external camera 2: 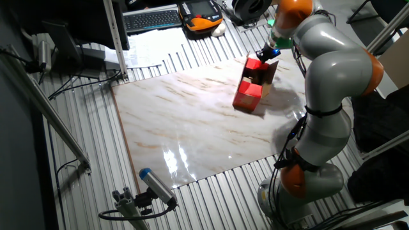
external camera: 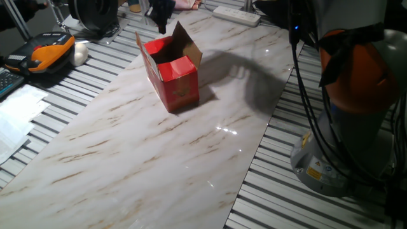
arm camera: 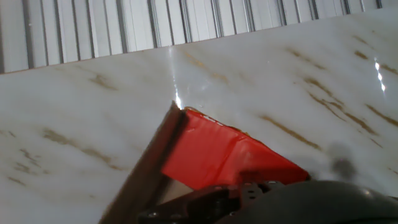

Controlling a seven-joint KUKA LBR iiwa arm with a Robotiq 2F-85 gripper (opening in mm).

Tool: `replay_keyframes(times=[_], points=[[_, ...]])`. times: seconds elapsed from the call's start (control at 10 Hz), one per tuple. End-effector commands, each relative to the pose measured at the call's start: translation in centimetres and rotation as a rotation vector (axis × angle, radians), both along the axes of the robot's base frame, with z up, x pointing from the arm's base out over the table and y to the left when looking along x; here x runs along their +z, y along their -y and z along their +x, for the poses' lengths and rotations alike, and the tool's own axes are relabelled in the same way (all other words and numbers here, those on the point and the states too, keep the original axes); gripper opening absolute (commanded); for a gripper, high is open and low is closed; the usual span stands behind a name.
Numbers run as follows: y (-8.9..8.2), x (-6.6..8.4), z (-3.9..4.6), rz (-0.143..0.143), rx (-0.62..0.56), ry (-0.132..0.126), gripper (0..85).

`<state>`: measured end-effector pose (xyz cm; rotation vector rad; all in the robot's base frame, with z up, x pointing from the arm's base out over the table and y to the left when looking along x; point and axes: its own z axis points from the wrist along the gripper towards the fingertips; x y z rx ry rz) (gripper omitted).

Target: Cover the box

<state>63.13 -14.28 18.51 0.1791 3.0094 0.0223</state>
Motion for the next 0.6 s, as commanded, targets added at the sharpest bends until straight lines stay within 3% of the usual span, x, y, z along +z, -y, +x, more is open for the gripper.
replay_keyframes(times=[0.0,0.2,0.5], points=[[0.4,-2.1,0.21,0.001,0.012,0.021,0.0],[1.1,-3.5,0.25,0.019,0.034,0.042,0.0],[0.8,-3.6,0.36,0.009,0.023,0.048,0.0]])
